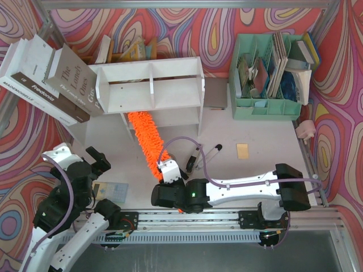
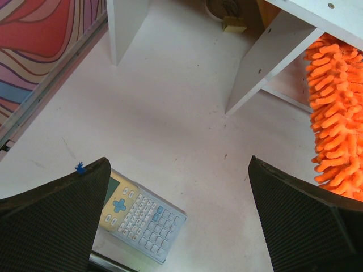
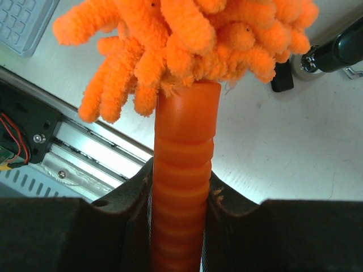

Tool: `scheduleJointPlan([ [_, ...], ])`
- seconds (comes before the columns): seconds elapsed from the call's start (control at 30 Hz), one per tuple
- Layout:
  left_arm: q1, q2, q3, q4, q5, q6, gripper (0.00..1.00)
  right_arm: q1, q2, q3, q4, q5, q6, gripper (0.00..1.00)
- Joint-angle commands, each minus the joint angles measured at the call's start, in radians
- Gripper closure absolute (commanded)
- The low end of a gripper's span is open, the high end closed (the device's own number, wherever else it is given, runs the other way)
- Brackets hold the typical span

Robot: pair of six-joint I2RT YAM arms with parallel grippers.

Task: Dust the bookshelf with a duster

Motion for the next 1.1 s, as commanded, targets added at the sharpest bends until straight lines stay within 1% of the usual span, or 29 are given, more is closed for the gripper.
scheduleJointPlan([
  [0.0,-0.006,-0.011,0.000,-0.020,-0.012,-0.007,0.02,0.013,0.014,0.051,0.176,-0.014,-0.181,1.00],
  [0.1,-0.006,-0.021,-0.003,-0.017,-0.012,-0.007,0.02,0.015,0.023,0.055,0.170,-0.012,-0.167,1.00],
  [0.2,-0.006,-0.017,-0.001,-0.014,-0.011,-0.005,0.02,0.015,-0.005,0.044,0.094,0.067,-0.085,1.00],
  [0.23,-0.006,-0.013,-0.002,-0.015,-0.010,-0.004,0.02,0.014,-0.024,0.031,0.068,0.114,-0.032,1.00],
  [0.37,-0.006,-0.006,0.000,-0.015,-0.008,-0.003,0.02,0.015,-0.139,-0.052,0.002,0.202,0.096,1.00],
  [0.5,-0.005,-0.002,-0.002,-0.012,-0.006,-0.001,0.02,0.014,-0.262,-0.125,-0.045,0.249,0.202,1.00],
  [0.6,-0.006,0.006,0.001,-0.014,-0.006,-0.002,0.02,0.014,-0.314,-0.160,-0.103,0.277,0.278,1.00],
  [0.67,-0.006,0.011,0.001,-0.014,-0.006,-0.001,0.02,0.015,-0.319,-0.166,-0.137,0.285,0.308,1.00],
  [0.77,-0.006,0.015,0.000,-0.014,-0.006,0.000,0.02,0.014,-0.295,-0.167,-0.134,0.267,0.306,1.00],
  [0.83,-0.006,0.013,0.000,-0.015,-0.008,0.000,0.02,0.013,-0.274,-0.170,-0.086,0.235,0.266,1.00],
  [1.07,-0.005,0.009,0.001,-0.015,-0.009,-0.002,0.02,0.016,-0.194,-0.129,0.161,0.095,0.001,1.00],
])
